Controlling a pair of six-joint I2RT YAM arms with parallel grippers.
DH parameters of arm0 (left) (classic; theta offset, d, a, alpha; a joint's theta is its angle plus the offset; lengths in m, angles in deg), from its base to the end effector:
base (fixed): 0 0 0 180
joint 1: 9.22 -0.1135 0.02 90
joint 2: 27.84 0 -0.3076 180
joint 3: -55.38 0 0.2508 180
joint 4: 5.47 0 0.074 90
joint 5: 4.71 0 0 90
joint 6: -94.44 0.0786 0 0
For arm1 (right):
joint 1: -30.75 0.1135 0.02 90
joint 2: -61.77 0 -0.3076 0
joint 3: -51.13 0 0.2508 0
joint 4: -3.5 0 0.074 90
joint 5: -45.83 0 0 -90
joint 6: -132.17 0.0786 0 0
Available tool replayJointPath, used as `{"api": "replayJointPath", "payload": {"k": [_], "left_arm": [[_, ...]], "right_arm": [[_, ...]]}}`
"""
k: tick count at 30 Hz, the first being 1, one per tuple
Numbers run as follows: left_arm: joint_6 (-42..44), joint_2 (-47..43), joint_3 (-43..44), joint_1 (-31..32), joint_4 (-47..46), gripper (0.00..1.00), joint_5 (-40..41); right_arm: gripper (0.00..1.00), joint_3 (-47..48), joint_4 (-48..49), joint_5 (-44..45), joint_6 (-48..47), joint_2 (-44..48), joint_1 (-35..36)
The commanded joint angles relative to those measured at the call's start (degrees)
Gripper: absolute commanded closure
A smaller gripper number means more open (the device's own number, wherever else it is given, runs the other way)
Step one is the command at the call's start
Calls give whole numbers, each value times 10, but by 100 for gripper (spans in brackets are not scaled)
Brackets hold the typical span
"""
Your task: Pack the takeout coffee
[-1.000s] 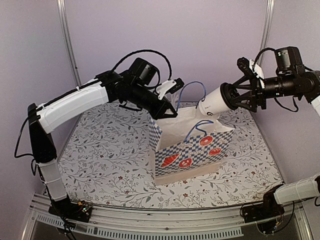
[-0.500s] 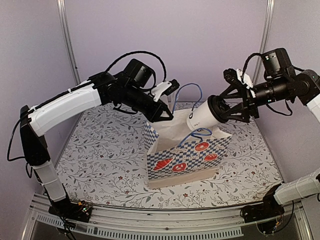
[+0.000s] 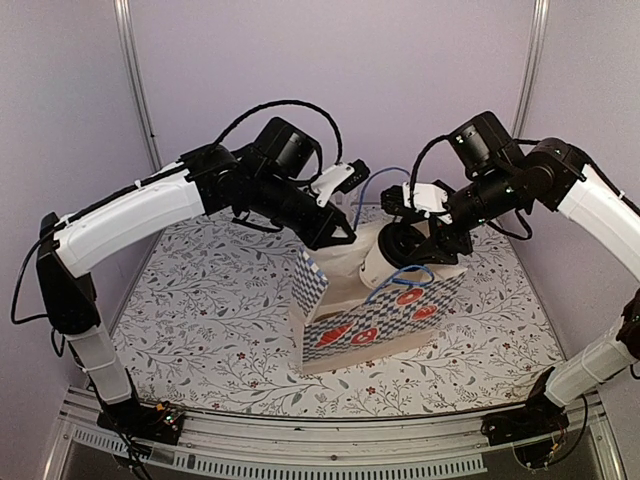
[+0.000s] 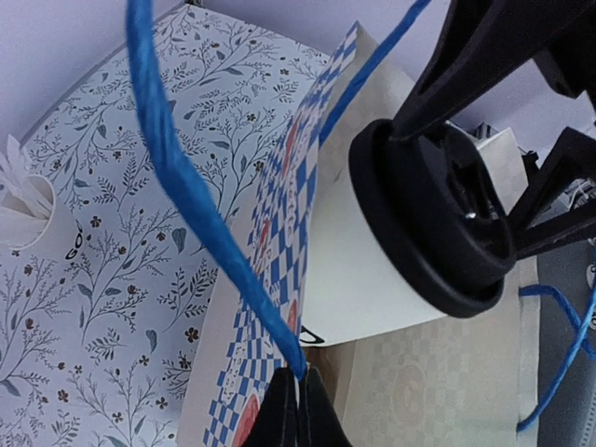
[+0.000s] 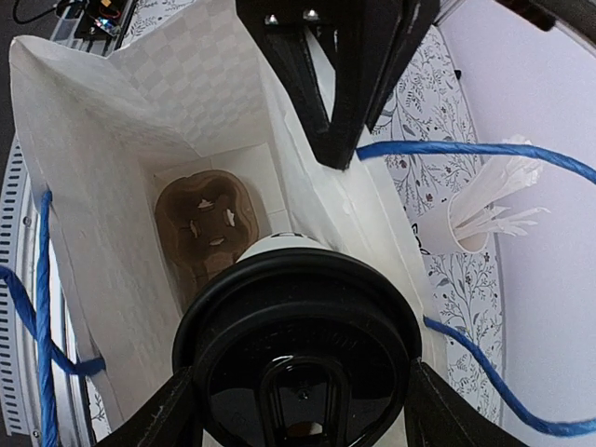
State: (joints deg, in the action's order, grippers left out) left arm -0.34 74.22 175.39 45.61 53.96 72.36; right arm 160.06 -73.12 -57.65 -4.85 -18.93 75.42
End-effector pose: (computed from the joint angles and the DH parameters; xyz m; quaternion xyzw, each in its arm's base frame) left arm 0.2366 -0.3663 0.3918 0.4251 0.8013 -0.2920 0.3032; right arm 0.1942 0.2177 0.4232 -0.6951 0.6168 0.1025 0.3549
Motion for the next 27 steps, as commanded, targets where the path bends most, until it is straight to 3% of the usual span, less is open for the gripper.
{"api": "replayJointPath", "payload": {"k": [1, 7, 13, 21, 27], "left_arm": [[-17, 2, 21, 23, 2, 98, 8], [-25, -14, 13, 32, 3, 92, 16], [-26, -22, 8, 32, -3, 71, 42], [-22, -38, 82, 31, 15, 42, 62], [-2, -50, 78, -14, -9, 33, 86]], "right_arm": [[57, -7, 19, 55, -14, -13, 45], [58, -26, 10, 104, -1, -14, 92], [58, -36, -17, 116, -6, 4, 105], [58, -39, -41, 128, -11, 32, 119], [58, -61, -65, 150, -5, 61, 130]]}}
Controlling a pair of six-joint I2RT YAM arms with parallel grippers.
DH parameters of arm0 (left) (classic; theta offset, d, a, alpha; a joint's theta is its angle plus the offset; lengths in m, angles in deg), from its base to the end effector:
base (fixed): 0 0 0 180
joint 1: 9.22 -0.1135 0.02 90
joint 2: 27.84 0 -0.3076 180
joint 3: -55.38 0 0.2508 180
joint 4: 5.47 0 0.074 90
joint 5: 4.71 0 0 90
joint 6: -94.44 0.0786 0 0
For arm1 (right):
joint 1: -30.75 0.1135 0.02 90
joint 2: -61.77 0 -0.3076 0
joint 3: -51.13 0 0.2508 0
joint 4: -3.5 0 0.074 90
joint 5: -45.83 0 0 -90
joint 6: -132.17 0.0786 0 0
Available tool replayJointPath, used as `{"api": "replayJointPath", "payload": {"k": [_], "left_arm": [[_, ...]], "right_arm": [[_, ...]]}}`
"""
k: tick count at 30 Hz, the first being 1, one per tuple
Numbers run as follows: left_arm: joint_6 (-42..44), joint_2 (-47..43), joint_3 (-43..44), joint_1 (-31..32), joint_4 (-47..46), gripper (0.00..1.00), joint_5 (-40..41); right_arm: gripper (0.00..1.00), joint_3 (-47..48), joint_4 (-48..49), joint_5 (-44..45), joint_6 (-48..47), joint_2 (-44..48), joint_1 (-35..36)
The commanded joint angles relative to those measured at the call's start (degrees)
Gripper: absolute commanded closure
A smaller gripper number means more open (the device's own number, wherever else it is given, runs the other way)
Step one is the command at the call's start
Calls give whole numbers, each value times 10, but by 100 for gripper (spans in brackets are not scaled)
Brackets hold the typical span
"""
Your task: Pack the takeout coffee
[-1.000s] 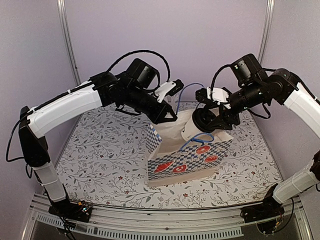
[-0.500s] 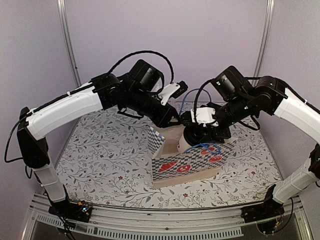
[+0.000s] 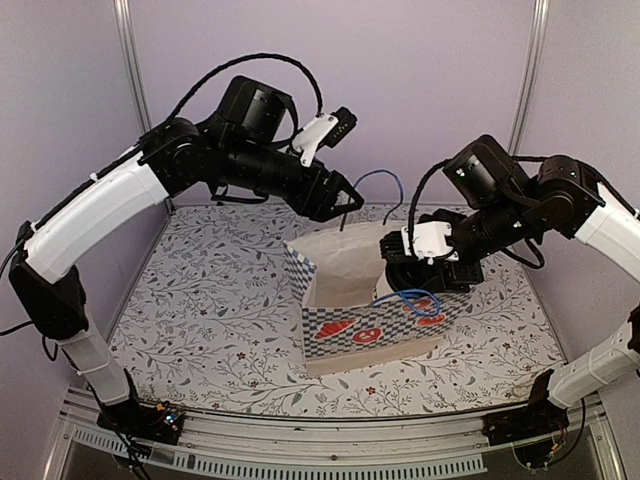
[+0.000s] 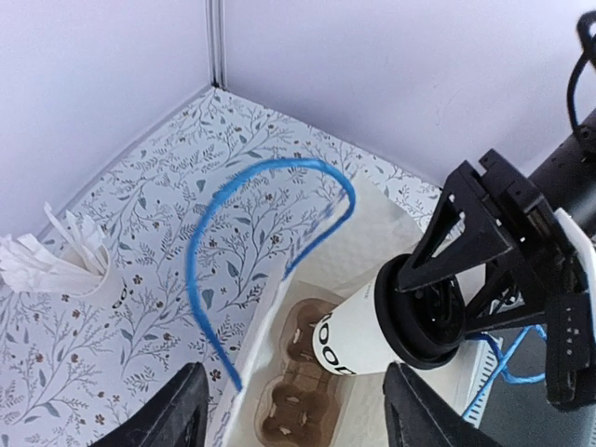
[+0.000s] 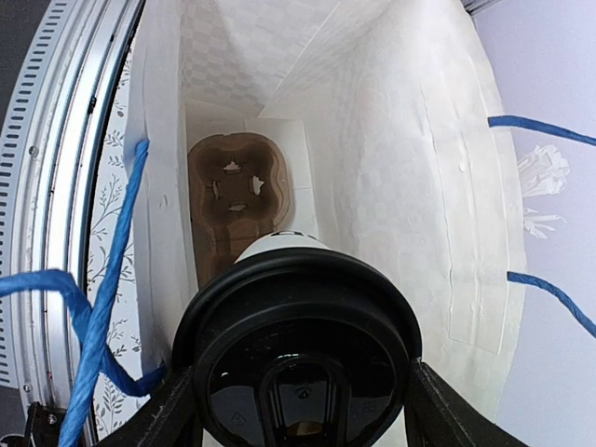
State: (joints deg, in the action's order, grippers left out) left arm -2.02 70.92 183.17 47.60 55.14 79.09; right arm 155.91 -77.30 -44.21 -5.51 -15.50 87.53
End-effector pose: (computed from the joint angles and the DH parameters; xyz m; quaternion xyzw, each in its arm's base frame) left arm 0.2204 -0.3526 0.4595 0.3947 0.7775 -0.2958 0.3901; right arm 0.1456 0.2225 0.4070 -0.7503 0.5812 0.0253 0.3139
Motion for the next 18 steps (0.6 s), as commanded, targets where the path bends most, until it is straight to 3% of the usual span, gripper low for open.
{"api": "replayJointPath", "payload": {"k": [1, 7, 11, 18], "left_arm": [[13, -14, -12, -50, -34, 33, 11], [9, 40, -86, -130, -128, 35, -55], [27, 97, -90, -120, -126, 44, -53], [6, 109, -184, -97, -204, 45, -104]], "right_arm": [[58, -32, -23, 17, 3, 37, 11], [58, -97, -8, 45, -8, 79, 40], [58, -105, -13, 46, -15, 87, 44], [58, -175, 5, 84, -49, 128, 62]]}}
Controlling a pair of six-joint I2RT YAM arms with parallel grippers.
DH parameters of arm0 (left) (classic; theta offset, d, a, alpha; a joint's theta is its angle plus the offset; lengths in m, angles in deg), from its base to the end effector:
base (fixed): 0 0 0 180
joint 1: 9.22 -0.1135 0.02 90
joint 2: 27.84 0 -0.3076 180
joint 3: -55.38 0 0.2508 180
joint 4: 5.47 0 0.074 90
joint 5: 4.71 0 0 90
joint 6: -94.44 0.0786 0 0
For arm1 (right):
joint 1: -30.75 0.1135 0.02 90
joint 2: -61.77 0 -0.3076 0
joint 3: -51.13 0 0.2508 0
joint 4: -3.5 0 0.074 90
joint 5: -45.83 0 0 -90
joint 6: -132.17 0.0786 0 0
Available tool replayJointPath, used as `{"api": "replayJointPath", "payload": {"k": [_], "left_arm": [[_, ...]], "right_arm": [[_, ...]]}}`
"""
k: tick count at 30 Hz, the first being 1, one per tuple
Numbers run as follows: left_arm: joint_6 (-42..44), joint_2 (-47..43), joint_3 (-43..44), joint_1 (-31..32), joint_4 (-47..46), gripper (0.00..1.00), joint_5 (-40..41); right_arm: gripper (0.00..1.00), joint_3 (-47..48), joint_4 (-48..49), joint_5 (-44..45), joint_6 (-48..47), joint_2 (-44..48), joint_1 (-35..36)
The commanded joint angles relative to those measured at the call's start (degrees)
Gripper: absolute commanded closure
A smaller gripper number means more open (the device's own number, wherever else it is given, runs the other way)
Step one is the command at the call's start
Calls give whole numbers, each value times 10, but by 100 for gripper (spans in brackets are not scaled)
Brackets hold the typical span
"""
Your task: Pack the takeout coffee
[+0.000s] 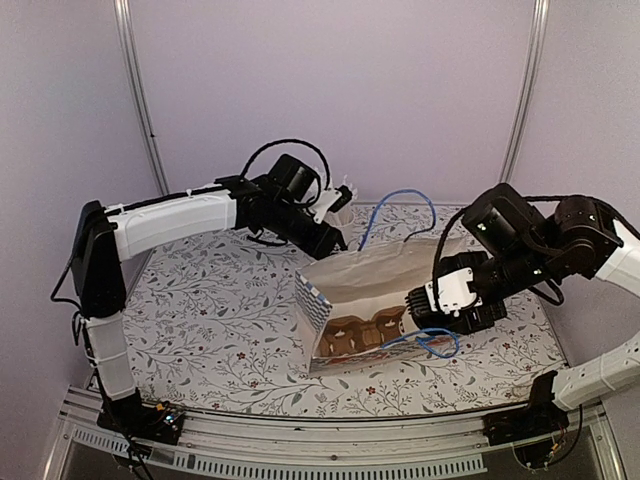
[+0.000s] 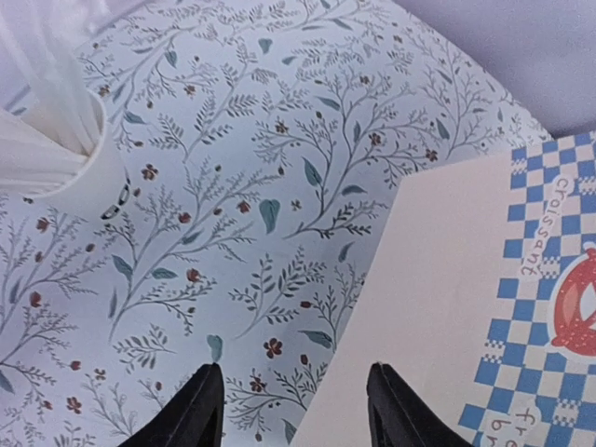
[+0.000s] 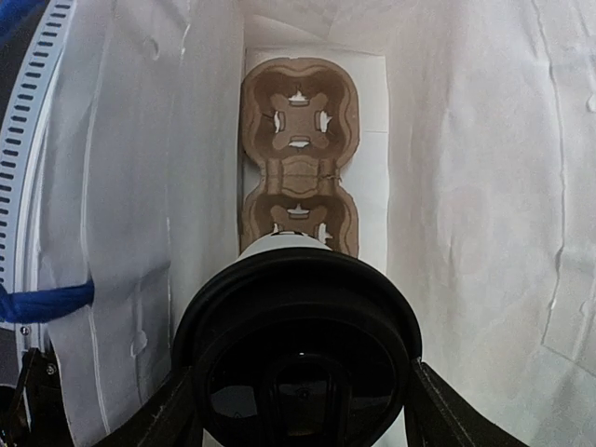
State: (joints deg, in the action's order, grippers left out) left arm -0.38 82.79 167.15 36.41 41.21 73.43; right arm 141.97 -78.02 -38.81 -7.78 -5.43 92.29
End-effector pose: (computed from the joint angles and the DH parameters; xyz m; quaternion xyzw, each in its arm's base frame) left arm 0.3275 -0.3579 0.2986 0.3576 0.8493 -0.2469 0.2997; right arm 0.1072 0.1824 0.3687 -0.7861 0.5510 -0.0168 0.2795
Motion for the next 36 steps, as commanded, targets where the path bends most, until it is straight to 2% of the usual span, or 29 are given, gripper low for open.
{"api": "replayJointPath", "payload": {"k": [1, 6, 18, 23, 28, 36], "left_arm": [[-15, -8, -33, 16, -76, 45, -58], [-29, 0, -51, 26, -113, 46, -96], [-49, -10, -87, 41, -166, 47, -161], [-59, -15, -101, 44, -189, 48, -191], [-58, -25, -111, 46, -205, 48, -205], [-62, -15, -129, 48, -209, 48, -224]], "right_arm": [[58, -49, 17, 37, -31, 39, 18], [58, -97, 55, 58, -66, 73, 35], [58, -107, 113, 62, -80, 63, 53], [59, -132, 118, 80, -92, 78, 90], [59, -156, 126, 112, -121, 112, 129], [59, -188, 164, 132, -120, 110, 138]]}}
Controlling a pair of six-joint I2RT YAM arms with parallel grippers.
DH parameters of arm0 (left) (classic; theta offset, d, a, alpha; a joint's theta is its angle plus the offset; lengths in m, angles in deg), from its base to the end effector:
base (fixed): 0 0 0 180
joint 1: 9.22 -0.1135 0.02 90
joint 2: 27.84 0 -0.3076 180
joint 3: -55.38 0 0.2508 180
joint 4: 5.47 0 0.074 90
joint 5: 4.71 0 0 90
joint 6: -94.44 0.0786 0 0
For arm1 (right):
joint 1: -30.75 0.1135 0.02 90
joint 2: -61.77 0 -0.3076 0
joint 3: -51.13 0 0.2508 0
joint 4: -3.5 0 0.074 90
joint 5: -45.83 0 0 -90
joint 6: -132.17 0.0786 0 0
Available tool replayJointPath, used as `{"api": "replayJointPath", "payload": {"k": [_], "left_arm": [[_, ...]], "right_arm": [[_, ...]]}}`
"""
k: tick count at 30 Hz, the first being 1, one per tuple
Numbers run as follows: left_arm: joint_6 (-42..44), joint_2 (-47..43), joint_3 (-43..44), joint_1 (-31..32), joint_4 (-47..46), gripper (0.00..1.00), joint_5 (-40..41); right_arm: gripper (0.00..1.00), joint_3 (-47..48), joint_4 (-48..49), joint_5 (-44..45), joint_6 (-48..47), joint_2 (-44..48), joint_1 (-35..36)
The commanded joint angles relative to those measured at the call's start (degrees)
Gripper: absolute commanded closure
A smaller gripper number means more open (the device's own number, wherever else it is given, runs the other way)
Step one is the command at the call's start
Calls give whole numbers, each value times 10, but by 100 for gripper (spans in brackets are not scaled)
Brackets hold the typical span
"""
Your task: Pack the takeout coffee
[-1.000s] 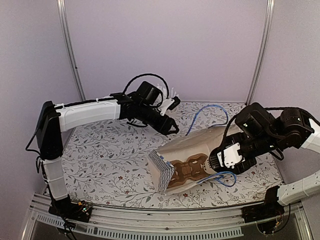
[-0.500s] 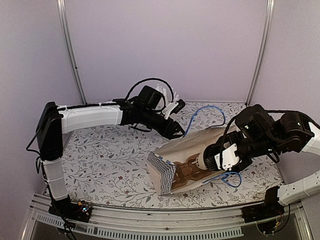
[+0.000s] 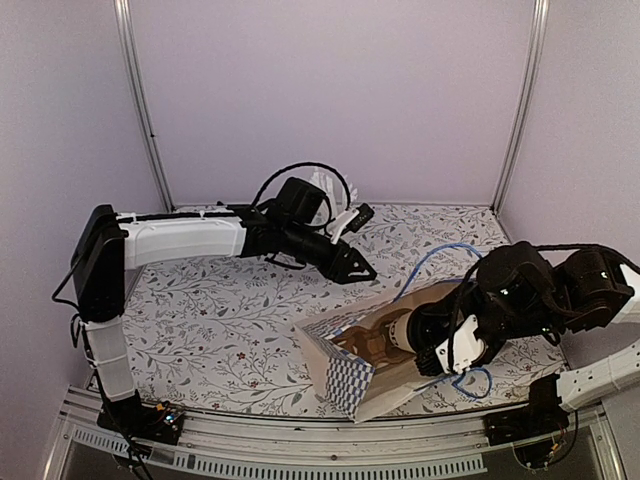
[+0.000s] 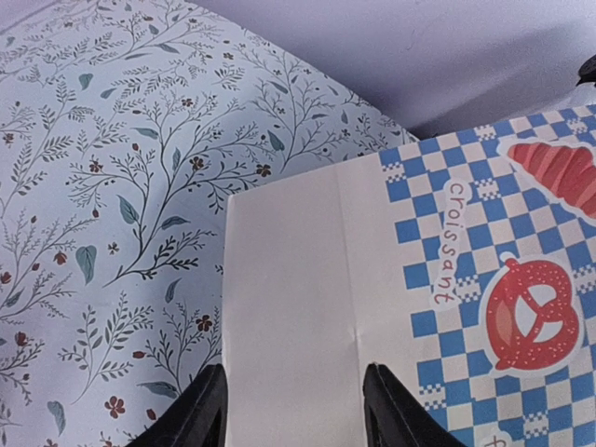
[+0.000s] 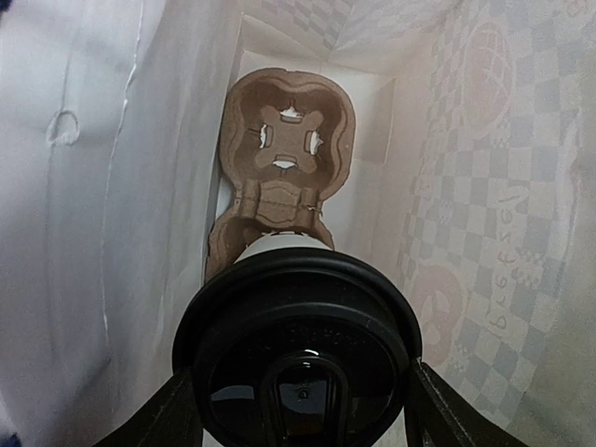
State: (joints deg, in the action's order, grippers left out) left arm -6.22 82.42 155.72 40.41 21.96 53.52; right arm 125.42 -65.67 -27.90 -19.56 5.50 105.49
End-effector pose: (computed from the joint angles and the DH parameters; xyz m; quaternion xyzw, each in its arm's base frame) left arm 0.2829 -0.3967 0.2734 0.4020 0.7722 -0.4263 0.2456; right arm 0.0690 0.1692 0.3305 -0.8496 0.3899 -0.0953 0.3422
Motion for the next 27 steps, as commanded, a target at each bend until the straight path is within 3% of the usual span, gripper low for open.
{"api": "replayJointPath", "payload": {"k": [1, 13, 27], "left_arm": [[-4, -11, -17, 9, -19, 48, -28], [-1, 10, -16, 18, -27, 49, -71], [2, 15, -22, 20, -31, 49, -79]], "right_arm": [[59, -33, 50, 30, 1, 0, 5], [61, -103, 157, 85, -31, 13, 5], [62, -100, 103, 34, -13, -10, 6]]}}
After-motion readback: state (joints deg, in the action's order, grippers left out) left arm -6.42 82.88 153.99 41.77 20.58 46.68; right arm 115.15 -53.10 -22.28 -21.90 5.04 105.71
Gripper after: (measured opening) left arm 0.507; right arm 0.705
